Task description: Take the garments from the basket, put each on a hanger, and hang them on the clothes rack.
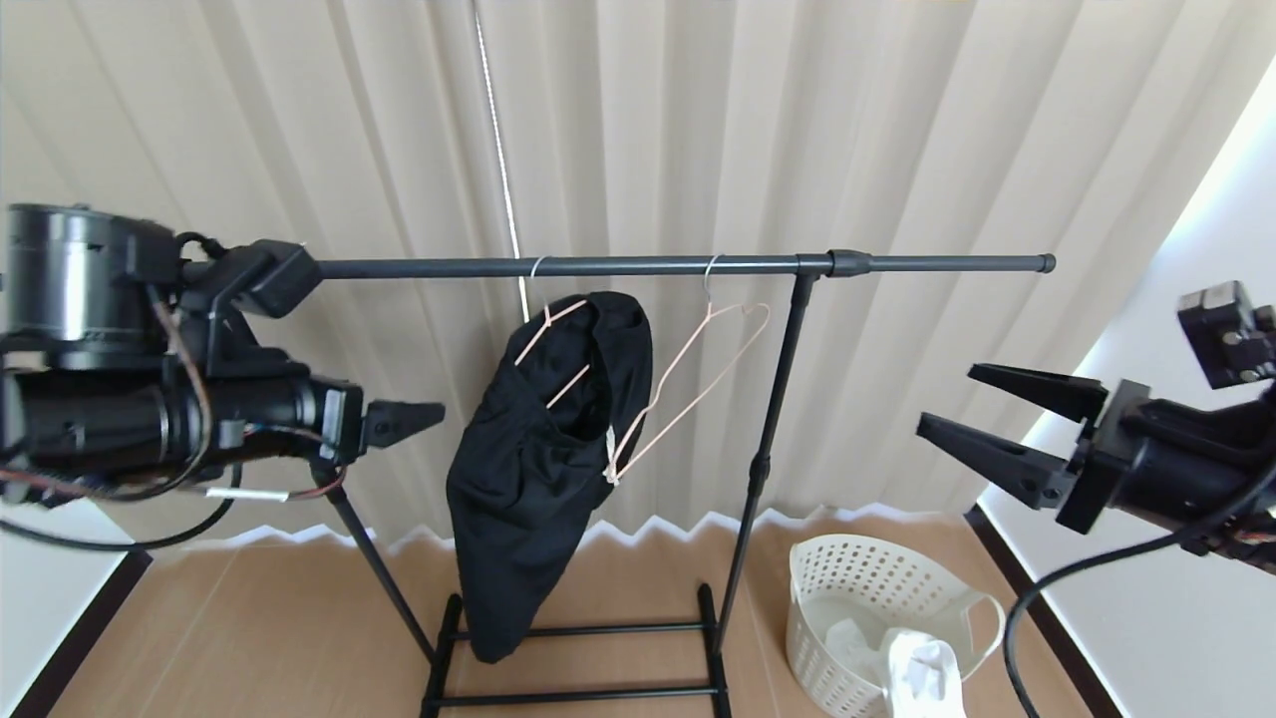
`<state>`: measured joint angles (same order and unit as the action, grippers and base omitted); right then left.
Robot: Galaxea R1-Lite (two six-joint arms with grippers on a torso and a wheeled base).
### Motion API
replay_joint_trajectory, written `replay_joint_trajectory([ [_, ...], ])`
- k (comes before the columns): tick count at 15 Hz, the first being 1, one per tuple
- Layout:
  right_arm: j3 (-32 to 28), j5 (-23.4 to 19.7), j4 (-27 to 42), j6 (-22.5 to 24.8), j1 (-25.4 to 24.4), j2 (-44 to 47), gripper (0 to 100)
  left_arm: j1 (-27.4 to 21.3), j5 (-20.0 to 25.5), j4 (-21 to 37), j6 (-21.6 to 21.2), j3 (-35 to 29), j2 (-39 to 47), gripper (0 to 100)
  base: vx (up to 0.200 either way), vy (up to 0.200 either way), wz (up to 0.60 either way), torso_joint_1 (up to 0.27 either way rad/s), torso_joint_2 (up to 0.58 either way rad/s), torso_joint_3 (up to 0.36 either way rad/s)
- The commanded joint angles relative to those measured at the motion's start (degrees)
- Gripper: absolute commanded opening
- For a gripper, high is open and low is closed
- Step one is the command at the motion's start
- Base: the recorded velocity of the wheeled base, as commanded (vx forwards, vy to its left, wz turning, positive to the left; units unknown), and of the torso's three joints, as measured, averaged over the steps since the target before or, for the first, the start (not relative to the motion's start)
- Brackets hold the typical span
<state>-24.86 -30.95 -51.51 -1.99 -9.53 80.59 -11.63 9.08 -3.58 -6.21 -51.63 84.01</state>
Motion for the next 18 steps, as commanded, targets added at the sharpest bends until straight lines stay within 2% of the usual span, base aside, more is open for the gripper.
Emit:
replay_joint_trajectory([
  [1,7.89,5.55,6.68,4.01,0.74,-15.03,100,-1.91,-0.21,-0.11,-0.12,15.24,-18.53,100,0.000,0.000,0.00,0.000,0.00,0.000],
  [2,11.32,8.01,8.26,5.41,-0.31,-18.28,100,-1.91,-0.12,-0.11,-0.30,19.37,-22.92,100,0.000,0.000,0.00,0.000,0.00,0.000],
  [4,18.53,8.63,8.53,8.05,-1.01,-24.34,100,-1.91,-0.21,-0.11,-0.12,26.14,-29.86,100,0.000,0.000,0.00,0.000,0.00,0.000],
  [5,20.11,8.72,8.61,8.23,-1.01,-26.19,100,-1.82,-0.21,-0.11,-0.04,27.72,-31.71,100,0.000,0.000,0.00,0.000,0.00,0.000],
  [6,24.77,9.68,8.97,8.32,-1.01,-31.81,100,-1.47,-0.38,-0.11,0.05,32.64,-37.34,100,0.000,0.000,0.00,0.000,0.00,0.000],
  [7,24.86,9.95,9.58,8.32,-1.01,-33.39,100,-1.38,-0.38,0.07,0.05,34.05,-39.18,100,0.000,0.000,0.00,0.000,0.00,0.000],
  [8,24.86,10.30,20.74,8.32,-1.10,-42.18,100,-1.29,-0.56,0.33,0.14,39.50,-45.42,100,0.000,0.000,0.00,0.000,0.00,0.000],
  [9,24.86,10.30,21.53,8.32,-1.10,-42.71,100,-1.29,-0.56,0.33,0.14,39.50,-45.42,100,0.000,0.000,0.00,0.000,0.00,0.000],
  [10,24.86,10.39,35.25,8.40,-1.10,-53.43,100,-0.06,-1.61,0.24,0.14,46.09,-49.82,100,0.000,0.000,0.00,0.000,0.00,0.000],
  [11,24.86,10.74,39.73,8.40,-0.57,-57.30,100,1.17,-1.96,0.24,0.14,48.11,-51.84,100,0.000,0.000,0.00,0.000,0.00,0.000],
  [12,24.86,13.29,43.95,8.23,0.74,-62.05,100,3.28,-1.96,0.33,0.14,50.13,-55.62,100,0.000,0.000,0.00,0.000,0.00,0.000],
  [14,24.86,17.68,45.97,8.32,1.89,-66.44,100,5.74,-1.52,1.12,0.23,51.63,-60.36,100,0.000,0.000,0.00,0.000,0.00,0.000],
  [15,24.86,20.14,48.78,8.40,1.97,-70.13,100,8.03,-1.96,3.58,0.49,51.63,-64.23,100,0.000,0.000,0.00,0.000,0.00,0.000],
  [18,24.86,26.03,50.01,8.05,3.29,-72.68,100,13.12,-2.05,4.73,0.49,51.36,-68.98,100,0.000,0.000,0.00,0.000,0.00,0.000],
])
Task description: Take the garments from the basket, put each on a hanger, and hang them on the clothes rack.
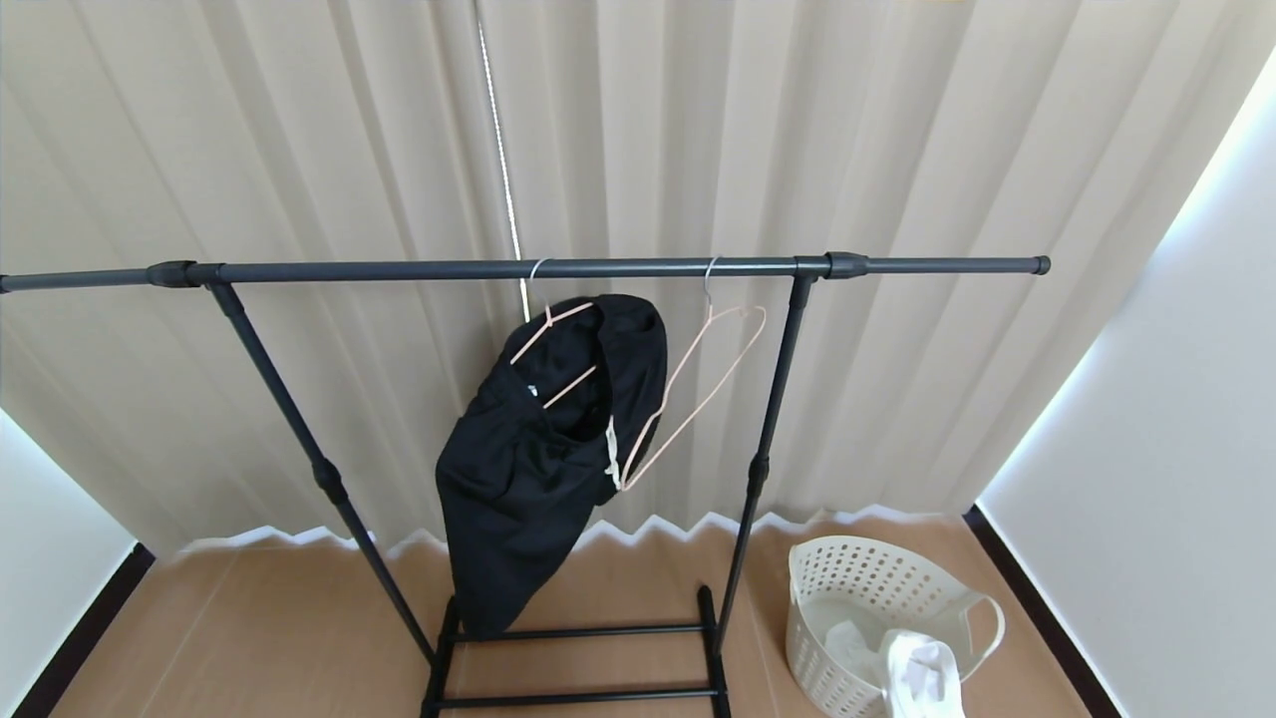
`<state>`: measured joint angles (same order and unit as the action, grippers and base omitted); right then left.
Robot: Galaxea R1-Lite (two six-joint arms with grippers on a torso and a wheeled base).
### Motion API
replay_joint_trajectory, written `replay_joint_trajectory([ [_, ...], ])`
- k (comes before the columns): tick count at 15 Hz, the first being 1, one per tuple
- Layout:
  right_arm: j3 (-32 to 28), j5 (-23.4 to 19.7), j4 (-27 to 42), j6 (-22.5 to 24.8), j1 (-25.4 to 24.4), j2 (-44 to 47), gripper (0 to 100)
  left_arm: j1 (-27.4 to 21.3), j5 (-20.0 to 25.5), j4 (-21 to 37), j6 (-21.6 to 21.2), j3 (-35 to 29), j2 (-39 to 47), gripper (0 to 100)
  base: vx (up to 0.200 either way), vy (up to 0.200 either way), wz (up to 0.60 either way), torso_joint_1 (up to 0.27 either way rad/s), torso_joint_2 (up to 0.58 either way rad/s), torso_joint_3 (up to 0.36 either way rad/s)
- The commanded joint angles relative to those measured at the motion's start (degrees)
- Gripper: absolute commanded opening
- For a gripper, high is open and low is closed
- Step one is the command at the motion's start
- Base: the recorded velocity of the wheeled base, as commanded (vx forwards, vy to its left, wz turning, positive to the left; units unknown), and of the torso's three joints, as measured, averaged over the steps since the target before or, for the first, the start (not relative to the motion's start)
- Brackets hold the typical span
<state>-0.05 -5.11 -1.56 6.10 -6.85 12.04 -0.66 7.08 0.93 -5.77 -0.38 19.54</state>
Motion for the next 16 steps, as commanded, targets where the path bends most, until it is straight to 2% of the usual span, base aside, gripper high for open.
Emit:
replay_joint_trajectory([
  [1,0.05,0.71,0.07,-0.29,2.37,-5.28,100,5.49,0.04,0.30,0.05,0.03,-7.68,100,0.000,0.000,0.00,0.000,0.00,0.000],
  [3,0.05,0.80,0.07,-0.29,4.74,-6.24,100,7.16,0.30,0.30,0.14,0.03,-11.37,100,0.000,0.000,0.00,0.000,0.00,0.000],
  [5,0.05,0.89,-0.02,-1.00,7.82,-8.35,100,6.90,0.56,0.22,2.69,0.03,-13.83,100,0.000,0.000,0.00,0.000,0.00,0.000],
  [8,0.05,0.98,-0.02,-1.26,7.91,-8.35,100,-2.68,0.12,0.22,2.95,0.03,-14.18,100,0.000,0.000,0.00,0.000,0.00,0.000],
  [10,0.05,4.49,-0.11,-1.17,7.82,-8.79,100,-1.10,-0.75,0.22,3.13,0.03,-15.15,100,0.000,0.000,0.00,0.000,0.00,0.000],
  [11,0.05,6.07,-0.11,-1.35,7.64,-9.85,100,2.06,-4.89,0.13,2.78,0.29,-17.96,100,0.000,0.000,0.00,0.000,0.00,0.000],
  [12,0.05,6.16,-0.11,-1.52,7.47,-9.93,100,1.45,-8.75,0.13,3.66,0.20,-18.49,100,0.000,0.000,0.00,0.000,0.00,0.000],
  [14,0.05,6.07,0.07,-1.52,7.29,-10.37,100,1.27,-9.37,-0.05,6.21,0.20,-18.84,100,0.000,0.000,0.00,0.000,0.00,0.000],
  [16,0.05,4.32,0.24,-2.23,6.50,-11.78,100,1.27,-9.37,-0.05,6.12,0.20,-18.84,100,0.000,0.000,0.00,0.000,0.00,0.000],
])
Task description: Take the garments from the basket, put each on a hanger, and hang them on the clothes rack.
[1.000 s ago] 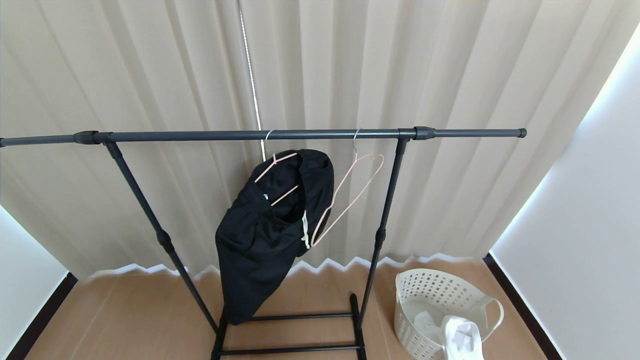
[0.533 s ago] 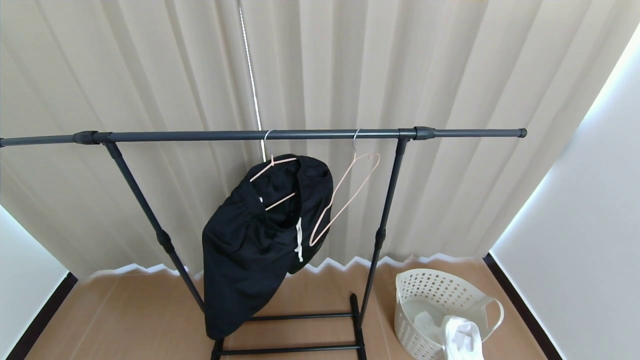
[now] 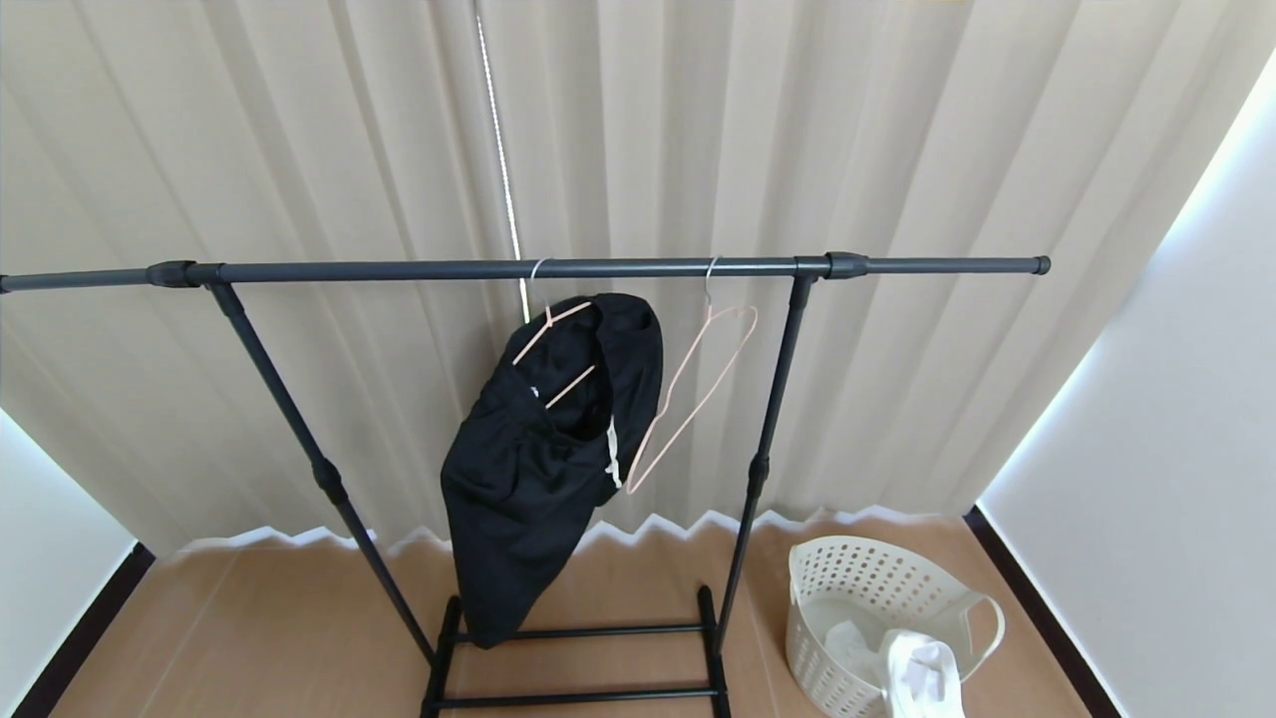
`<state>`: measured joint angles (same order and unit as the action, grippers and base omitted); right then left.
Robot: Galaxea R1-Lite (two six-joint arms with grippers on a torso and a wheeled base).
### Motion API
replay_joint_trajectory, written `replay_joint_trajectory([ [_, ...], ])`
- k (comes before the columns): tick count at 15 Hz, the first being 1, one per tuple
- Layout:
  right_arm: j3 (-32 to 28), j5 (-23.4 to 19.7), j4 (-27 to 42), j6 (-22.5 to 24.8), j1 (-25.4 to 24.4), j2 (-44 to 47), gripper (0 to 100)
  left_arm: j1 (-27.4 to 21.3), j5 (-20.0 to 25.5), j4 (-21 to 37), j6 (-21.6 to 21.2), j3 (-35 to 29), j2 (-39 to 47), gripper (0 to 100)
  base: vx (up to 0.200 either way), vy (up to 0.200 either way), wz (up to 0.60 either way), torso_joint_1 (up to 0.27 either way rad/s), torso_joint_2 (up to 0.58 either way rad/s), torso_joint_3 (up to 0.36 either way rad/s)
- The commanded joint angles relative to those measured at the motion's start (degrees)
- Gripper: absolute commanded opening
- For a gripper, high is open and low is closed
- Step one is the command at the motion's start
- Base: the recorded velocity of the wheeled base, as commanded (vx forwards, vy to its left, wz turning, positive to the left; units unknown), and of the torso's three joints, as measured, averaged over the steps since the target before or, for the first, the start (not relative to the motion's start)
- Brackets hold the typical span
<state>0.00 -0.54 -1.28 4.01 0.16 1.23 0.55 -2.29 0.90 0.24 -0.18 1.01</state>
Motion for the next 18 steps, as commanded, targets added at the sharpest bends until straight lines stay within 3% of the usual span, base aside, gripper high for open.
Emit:
replay_joint_trajectory([
  [1,0.00,-1.57,0.14,-0.14,-0.60,-1.06,100,0.07,0.01,-0.02,-0.07,0.01,-0.31,100,0.000,0.000,0.00,0.000,0.00,0.000],
  [3,0.00,-3.68,0.31,-0.06,-0.69,-1.06,100,-0.02,0.18,-0.02,-0.07,0.01,-0.31,100,0.000,0.000,0.00,0.000,0.00,0.000],
  [9,0.00,-3.68,0.23,-0.14,-0.69,-1.06,100,-0.02,0.36,0.06,-0.16,-0.08,-0.31,100,0.000,0.000,0.00,0.000,0.00,0.000],
  [18,0.00,-3.68,0.23,-0.32,-0.69,-1.06,100,-0.02,0.36,0.06,-0.07,-0.08,-0.31,100,0.000,0.000,0.00,-0.086,0.20,0.108],
])
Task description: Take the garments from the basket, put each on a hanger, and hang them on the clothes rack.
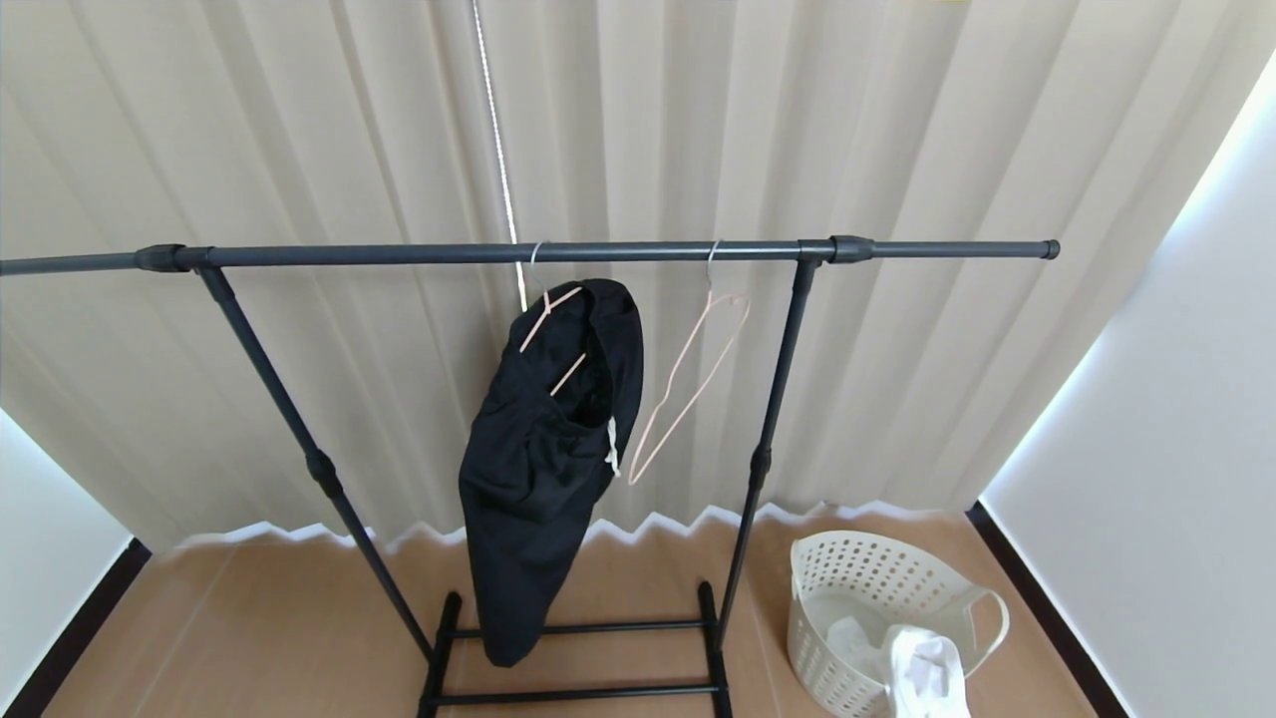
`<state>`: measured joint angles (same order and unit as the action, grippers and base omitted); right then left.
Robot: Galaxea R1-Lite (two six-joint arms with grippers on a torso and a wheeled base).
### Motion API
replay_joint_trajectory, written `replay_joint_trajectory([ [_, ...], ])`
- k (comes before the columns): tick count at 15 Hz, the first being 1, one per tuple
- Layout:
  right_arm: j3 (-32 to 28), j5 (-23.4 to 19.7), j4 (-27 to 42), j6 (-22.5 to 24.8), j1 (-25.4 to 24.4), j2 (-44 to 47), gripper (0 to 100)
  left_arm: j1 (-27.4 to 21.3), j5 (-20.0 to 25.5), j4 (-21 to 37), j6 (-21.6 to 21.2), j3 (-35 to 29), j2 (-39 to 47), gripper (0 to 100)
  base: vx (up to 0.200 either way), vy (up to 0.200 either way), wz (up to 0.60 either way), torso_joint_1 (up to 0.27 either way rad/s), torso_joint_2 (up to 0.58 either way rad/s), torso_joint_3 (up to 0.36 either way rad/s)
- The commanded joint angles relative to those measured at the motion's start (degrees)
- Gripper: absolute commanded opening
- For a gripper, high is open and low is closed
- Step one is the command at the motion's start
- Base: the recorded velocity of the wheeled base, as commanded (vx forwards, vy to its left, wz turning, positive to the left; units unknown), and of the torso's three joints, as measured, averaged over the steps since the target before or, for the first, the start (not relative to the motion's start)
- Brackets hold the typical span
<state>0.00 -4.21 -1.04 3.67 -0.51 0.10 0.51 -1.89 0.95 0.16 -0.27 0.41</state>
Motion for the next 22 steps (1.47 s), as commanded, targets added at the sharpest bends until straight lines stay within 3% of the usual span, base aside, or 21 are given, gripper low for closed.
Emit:
replay_joint_trajectory([
  [1,0.00,-0.01,-0.02,0.02,-0.02,0.08,100,0.02,-0.04,0.02,0.02,0.00,0.29,100,0.000,0.000,0.00,-0.110,0.26,0.134],
  [22,0.00,0.07,-0.02,-0.24,-0.02,0.08,100,0.02,0.04,0.02,0.19,0.00,0.29,100,0.000,0.000,0.00,-0.149,0.34,0.193],
])
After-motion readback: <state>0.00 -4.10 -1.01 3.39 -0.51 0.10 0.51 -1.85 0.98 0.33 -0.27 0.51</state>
